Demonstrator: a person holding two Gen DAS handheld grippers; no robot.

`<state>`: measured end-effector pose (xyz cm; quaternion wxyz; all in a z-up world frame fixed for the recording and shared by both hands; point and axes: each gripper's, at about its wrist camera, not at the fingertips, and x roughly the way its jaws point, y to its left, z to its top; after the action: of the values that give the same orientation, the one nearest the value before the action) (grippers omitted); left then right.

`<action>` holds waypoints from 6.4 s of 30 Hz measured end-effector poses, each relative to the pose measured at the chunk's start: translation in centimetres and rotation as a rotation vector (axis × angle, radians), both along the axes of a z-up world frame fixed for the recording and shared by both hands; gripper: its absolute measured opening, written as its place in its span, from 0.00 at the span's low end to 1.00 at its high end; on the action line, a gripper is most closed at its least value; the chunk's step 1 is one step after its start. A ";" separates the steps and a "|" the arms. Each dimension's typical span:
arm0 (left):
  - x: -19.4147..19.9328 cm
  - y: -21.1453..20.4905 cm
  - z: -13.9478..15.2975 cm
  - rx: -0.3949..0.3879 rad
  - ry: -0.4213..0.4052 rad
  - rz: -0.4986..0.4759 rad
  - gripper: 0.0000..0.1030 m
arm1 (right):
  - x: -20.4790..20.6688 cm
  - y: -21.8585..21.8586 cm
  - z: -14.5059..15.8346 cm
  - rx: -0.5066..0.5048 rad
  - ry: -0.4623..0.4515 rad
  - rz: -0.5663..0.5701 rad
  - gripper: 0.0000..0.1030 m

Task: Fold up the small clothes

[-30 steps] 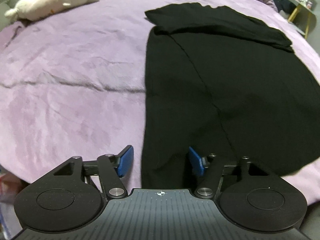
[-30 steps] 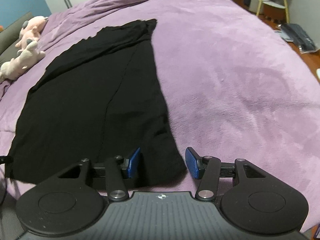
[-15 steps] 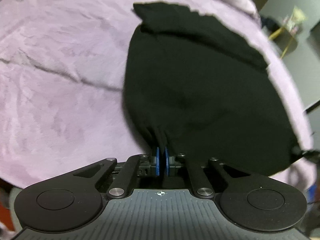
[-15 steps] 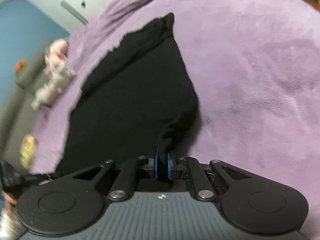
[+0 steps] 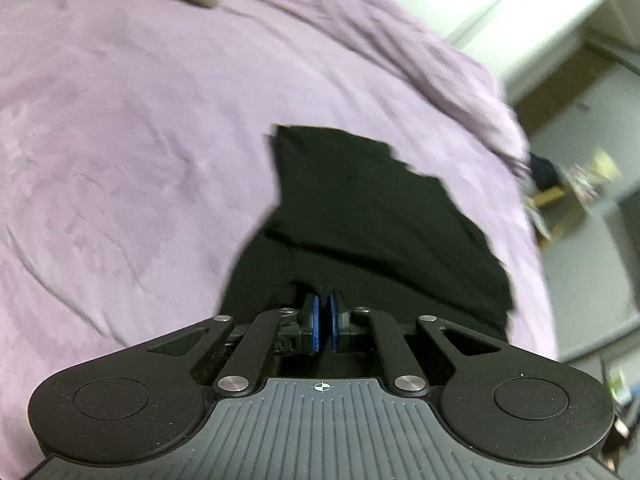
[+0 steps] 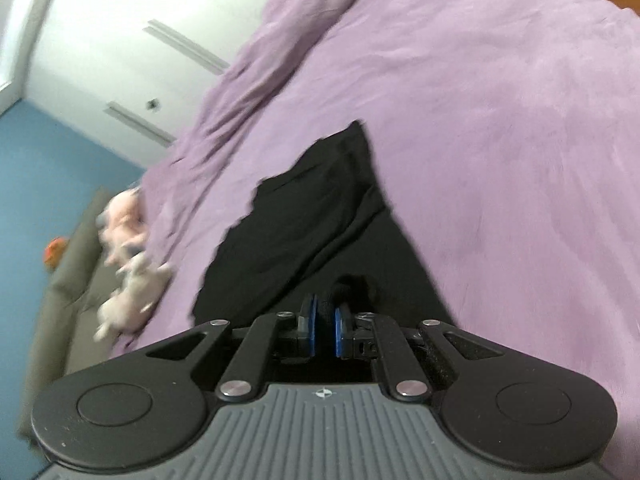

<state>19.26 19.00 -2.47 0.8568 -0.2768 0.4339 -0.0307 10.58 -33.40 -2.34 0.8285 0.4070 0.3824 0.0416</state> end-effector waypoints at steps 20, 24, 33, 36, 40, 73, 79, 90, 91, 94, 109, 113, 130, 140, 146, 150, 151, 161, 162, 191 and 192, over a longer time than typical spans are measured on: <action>2.1 -3.3 -4.1 0.347 -0.107 -0.212 0.54 | 2.1 3.2 -0.6 -0.606 -0.092 0.198 0.62; 2.5 -4.9 -4.2 0.379 -0.139 -0.300 0.54 | 3.1 3.6 -1.4 -0.593 -0.069 0.201 0.51; 2.7 -5.5 -4.8 0.406 -0.130 -0.396 0.61 | 3.8 4.6 -1.9 -0.641 -0.053 0.210 0.20; 3.3 -5.5 -5.1 0.388 -0.104 -0.377 0.41 | 3.5 4.4 -1.6 -0.632 -0.060 0.190 0.09; 3.3 -5.6 -4.9 0.409 -0.115 -0.341 0.13 | 3.0 4.5 -1.0 -0.644 -0.082 0.191 0.07; 12.5 -3.3 -0.2 0.374 -0.217 -0.137 0.10 | 13.7 7.6 3.7 -0.752 -0.215 0.125 0.05; 13.6 -2.8 -2.7 0.381 -0.166 -0.141 0.10 | 16.0 8.3 1.2 -0.757 -0.156 0.155 0.05; 14.3 -2.6 -5.2 0.334 -0.136 -0.179 0.28 | 17.9 6.9 -2.3 -0.695 -0.062 0.211 0.08; 14.3 -2.7 -5.4 0.338 -0.132 -0.179 0.28 | 18.1 6.9 -2.5 -0.697 -0.060 0.213 0.08; 14.6 -3.0 -5.8 0.328 -0.110 -0.171 0.18 | 18.2 7.4 -2.7 -0.730 -0.069 0.227 0.07; 17.7 -2.7 2.0 0.442 -0.282 -0.019 0.09 | 21.7 9.1 4.5 -0.779 -0.286 0.044 0.05; 21.0 -3.8 1.0 0.526 -0.282 0.014 0.09 | 25.0 9.6 3.0 -0.807 -0.221 0.007 0.05; 21.2 -9.6 -2.9 0.485 -0.272 -0.019 0.56 | 25.6 13.5 -4.3 -0.134 -0.203 0.309 0.41; 25.3 -9.7 -7.4 0.538 -0.186 -0.056 0.79 | 28.9 7.2 -9.0 -0.099 -0.209 0.213 0.00; 25.5 -7.4 -8.0 0.480 -0.186 0.001 0.87 | 27.5 1.0 -9.6 -0.129 -0.202 -0.028 0.00; 25.2 -7.0 -7.9 0.505 -0.174 0.025 0.87 | 27.1 1.2 -9.4 -0.213 -0.183 -0.092 0.00; 25.1 -6.8 -7.8 0.515 -0.165 0.036 0.87 | 27.1 1.9 -9.0 -0.253 -0.178 -0.089 0.00; 20.9 -2.9 -7.1 0.619 -0.095 0.099 0.89 | 20.2 3.4 -4.0 -0.597 -0.070 -0.101 0.16; 20.1 -2.3 -6.9 0.600 -0.096 0.106 0.89 | 18.8 3.2 -3.7 -0.567 -0.080 -0.089 0.16; 6.1 -0.4 -5.0 0.163 -0.012 -0.018 0.40 | 9.9 4.7 -3.7 -0.464 0.016 0.007 0.14; 6.2 -0.6 -4.9 0.177 -0.011 -0.022 0.33 | 9.8 4.8 -3.5 -0.481 0.011 0.008 0.09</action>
<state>25.49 18.43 -7.41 0.8799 -0.1951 0.4333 -0.0033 20.42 -28.56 -5.87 0.8994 0.1967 0.3872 -0.0497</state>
